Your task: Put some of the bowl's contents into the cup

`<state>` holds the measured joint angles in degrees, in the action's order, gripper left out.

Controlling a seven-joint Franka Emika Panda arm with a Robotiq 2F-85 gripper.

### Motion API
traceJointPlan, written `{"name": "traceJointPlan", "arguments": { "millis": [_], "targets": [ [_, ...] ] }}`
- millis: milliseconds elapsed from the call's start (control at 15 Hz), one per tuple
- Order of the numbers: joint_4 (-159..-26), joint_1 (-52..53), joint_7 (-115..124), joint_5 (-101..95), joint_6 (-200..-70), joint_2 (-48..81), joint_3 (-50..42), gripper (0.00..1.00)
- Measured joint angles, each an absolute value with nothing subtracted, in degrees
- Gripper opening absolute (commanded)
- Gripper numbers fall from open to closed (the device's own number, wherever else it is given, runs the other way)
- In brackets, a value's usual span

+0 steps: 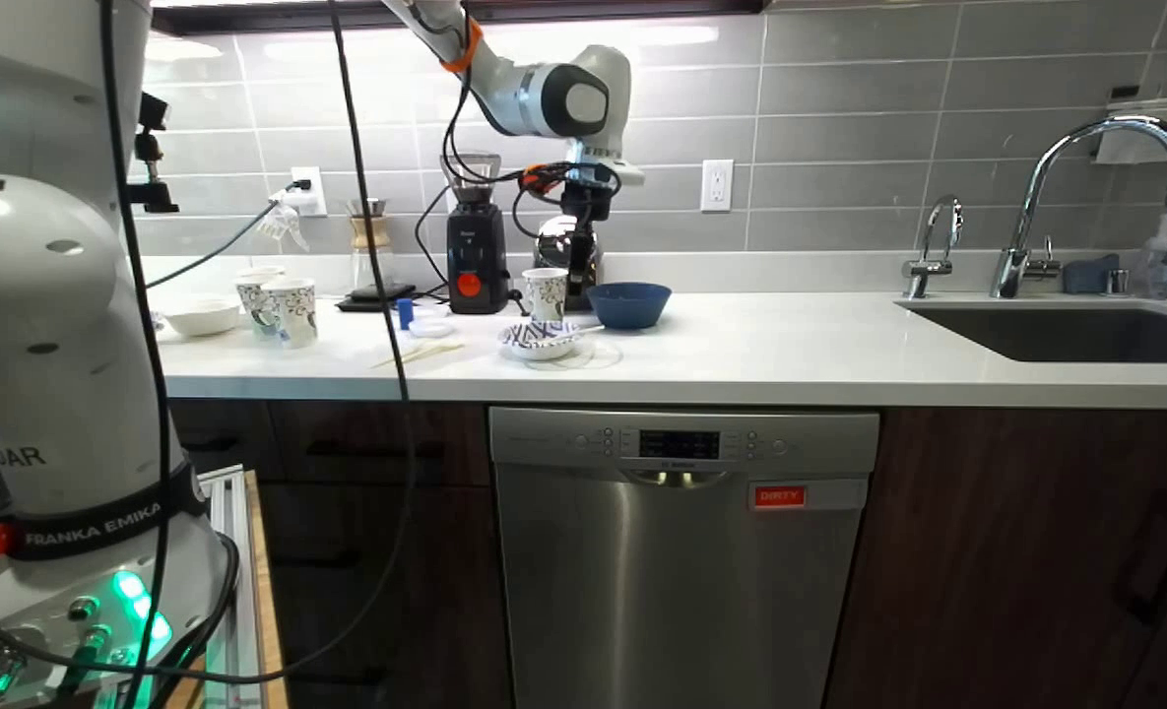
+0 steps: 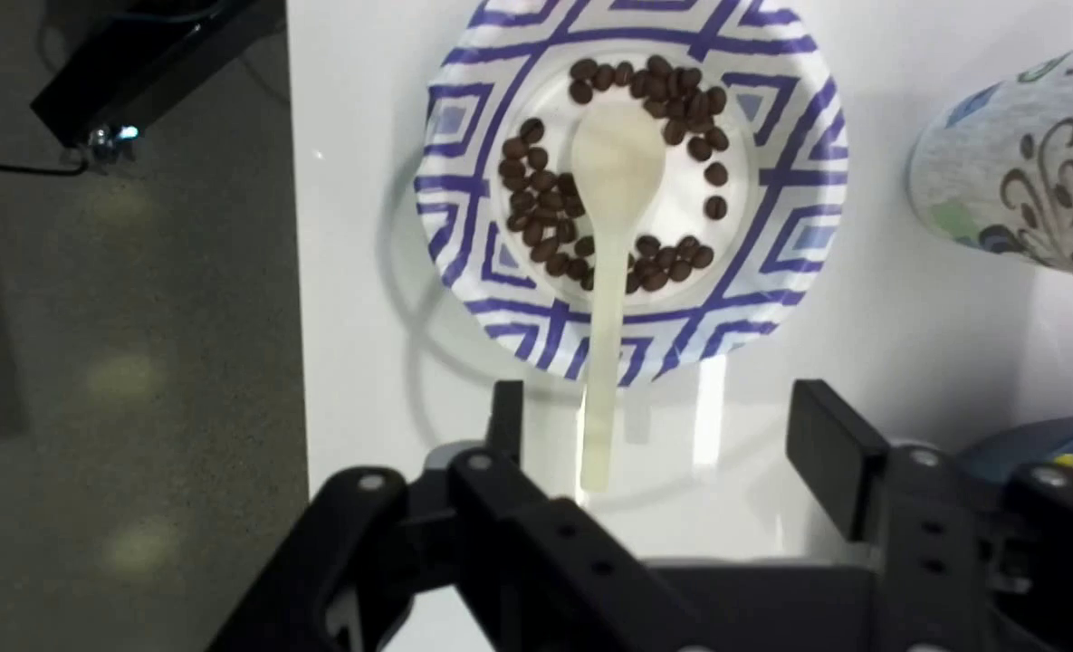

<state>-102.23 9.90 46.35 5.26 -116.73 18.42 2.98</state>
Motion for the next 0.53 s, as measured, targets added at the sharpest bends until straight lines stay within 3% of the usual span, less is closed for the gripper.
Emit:
{"name": "traceJointPlan", "arguments": {
  "millis": [533],
  "targets": [
    [-115.8,8.2,28.04,-4.74,-116.72,0.87,2.27,1.0]
  ]
}}
